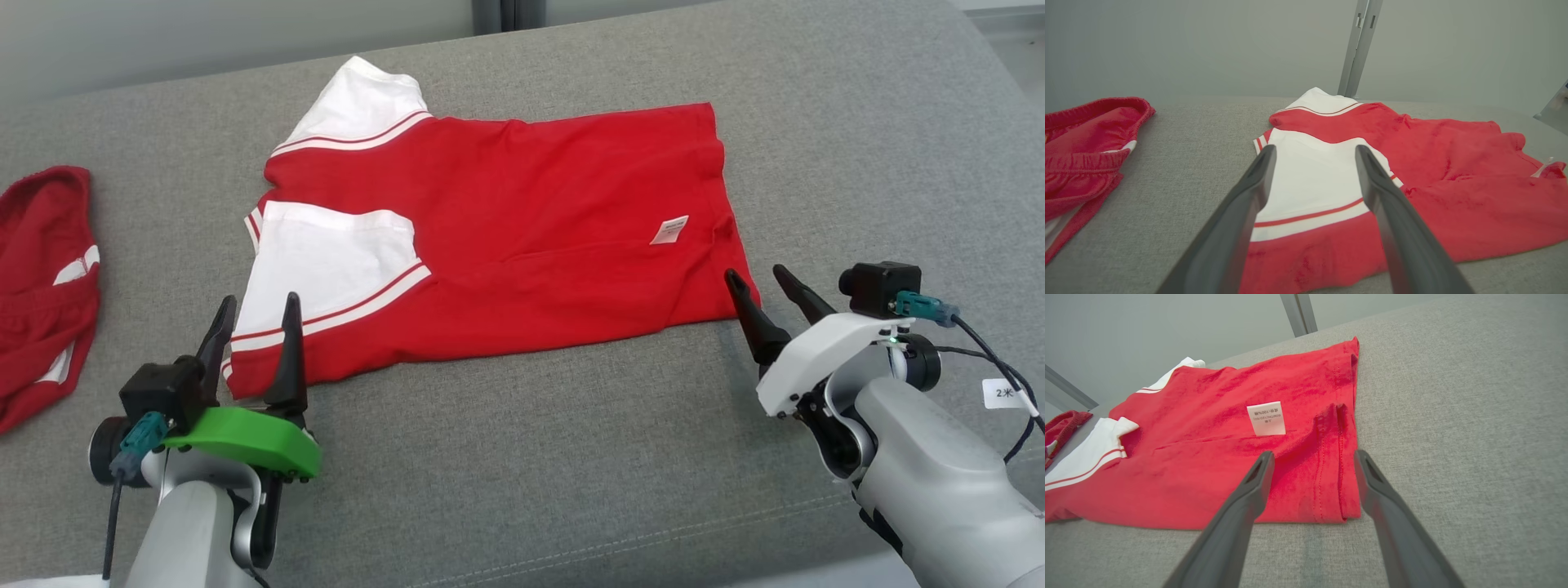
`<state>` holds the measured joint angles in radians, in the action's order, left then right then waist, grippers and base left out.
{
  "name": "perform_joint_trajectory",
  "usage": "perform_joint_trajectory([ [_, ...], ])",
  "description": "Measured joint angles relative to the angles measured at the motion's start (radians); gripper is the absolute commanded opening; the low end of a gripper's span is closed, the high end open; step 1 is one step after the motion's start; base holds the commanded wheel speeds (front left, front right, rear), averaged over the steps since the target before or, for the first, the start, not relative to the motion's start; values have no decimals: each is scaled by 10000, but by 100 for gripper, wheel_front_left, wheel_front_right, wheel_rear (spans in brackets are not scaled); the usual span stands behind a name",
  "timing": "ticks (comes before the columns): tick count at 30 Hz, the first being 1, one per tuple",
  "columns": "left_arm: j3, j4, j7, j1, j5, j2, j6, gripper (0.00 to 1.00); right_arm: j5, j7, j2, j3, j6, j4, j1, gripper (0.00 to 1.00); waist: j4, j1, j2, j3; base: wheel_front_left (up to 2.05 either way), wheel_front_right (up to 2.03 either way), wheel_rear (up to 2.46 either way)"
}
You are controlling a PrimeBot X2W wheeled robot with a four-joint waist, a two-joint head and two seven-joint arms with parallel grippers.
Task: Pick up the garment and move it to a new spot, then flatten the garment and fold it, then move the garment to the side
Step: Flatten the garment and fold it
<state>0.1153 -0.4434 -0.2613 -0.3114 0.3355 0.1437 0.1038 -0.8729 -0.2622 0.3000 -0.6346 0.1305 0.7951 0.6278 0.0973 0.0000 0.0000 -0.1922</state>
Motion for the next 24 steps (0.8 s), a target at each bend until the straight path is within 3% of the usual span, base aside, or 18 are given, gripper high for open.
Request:
perform_joint_trajectory([
  [7,-596,150,-2,593,-543,-127,-13,100,788,-6,-36,667,2,-203,-375,100,0,0,0,-15,0,0,0],
  [24,-1243,-1463,-10,333,-1551,-224,-25,100,2364,-8,-698,1409,2,826,-441,100,73,0,0,-339,0,0,0],
])
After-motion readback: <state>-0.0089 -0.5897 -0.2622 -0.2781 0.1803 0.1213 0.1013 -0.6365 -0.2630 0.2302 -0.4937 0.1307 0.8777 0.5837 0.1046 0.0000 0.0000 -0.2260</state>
